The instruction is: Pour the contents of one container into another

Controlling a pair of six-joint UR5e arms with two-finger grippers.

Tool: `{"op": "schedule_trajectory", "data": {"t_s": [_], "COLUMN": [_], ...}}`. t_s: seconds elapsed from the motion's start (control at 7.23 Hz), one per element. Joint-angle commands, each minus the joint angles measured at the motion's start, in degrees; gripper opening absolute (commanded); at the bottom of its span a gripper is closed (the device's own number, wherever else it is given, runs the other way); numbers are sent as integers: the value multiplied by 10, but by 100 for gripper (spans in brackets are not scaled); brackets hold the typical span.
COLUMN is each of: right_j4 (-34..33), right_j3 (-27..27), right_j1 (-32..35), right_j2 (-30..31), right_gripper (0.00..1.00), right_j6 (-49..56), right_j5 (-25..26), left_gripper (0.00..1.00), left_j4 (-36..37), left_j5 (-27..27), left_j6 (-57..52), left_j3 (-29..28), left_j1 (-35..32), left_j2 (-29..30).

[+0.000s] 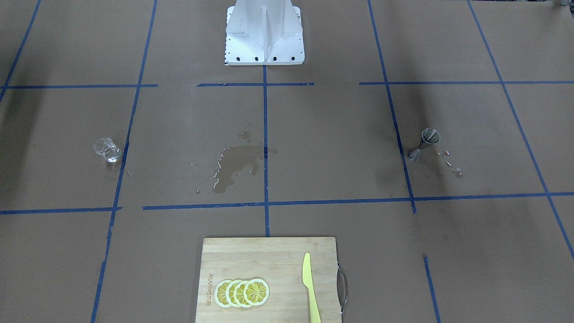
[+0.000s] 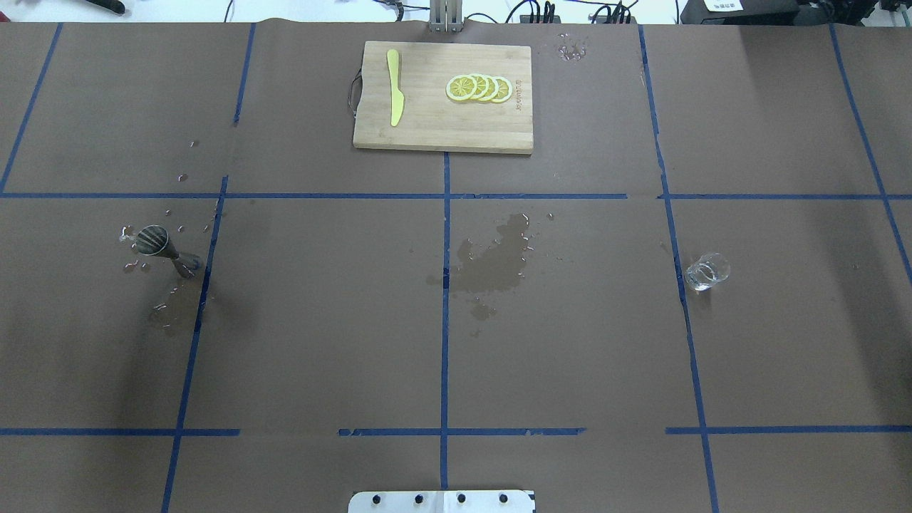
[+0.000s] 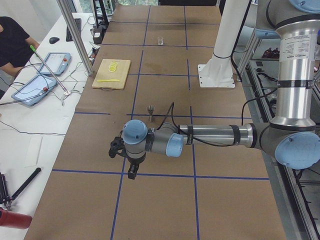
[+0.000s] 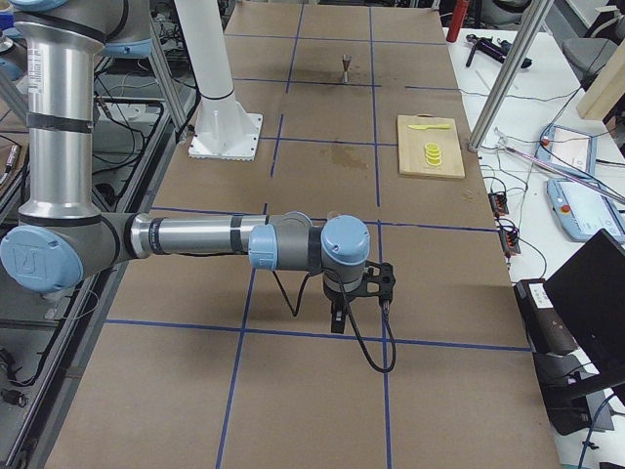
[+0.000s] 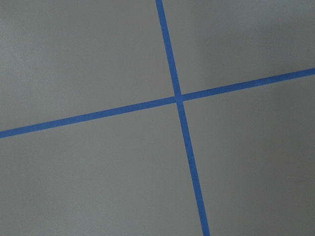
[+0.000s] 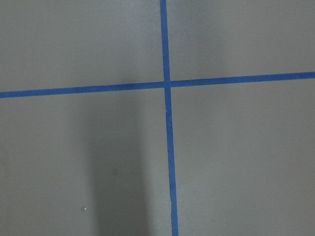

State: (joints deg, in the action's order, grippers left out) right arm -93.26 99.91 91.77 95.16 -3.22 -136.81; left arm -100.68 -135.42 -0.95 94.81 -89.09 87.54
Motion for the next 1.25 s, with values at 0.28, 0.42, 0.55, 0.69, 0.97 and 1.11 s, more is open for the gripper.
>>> {"op": "schedule_trajectory", "data": {"t_s": [0.28, 0.42, 0.55, 0.69, 0.97, 1.11], "right_j4": [-4, -2, -2, -3, 0, 1], "right_j3": [21, 22, 29, 27, 30, 28], "right_j1": [-2, -11, -19, -19, -32, -40], "right_j2": [-15, -16, -16, -17, -22, -23], "right_gripper": [100, 100, 100, 100, 100, 100], "right_j6": [-6, -6, -7, -9, -6, -6], "right_j5": [-10, -28, -30, -34, -34, -29], "left_gripper": [100, 100, 100, 100, 100, 100], "left_j4": [-67, -80, -81, -83, -215, -312], "left_j5": [2, 10, 66, 107, 195, 250], "left_j6": [112, 181, 264, 351, 516, 571], "left_j3": [123, 155, 209, 262, 316, 317], "left_j1": [11, 41, 101, 165, 271, 320], "left_j2": [-6, -8, -11, -38, -108, -151]}}
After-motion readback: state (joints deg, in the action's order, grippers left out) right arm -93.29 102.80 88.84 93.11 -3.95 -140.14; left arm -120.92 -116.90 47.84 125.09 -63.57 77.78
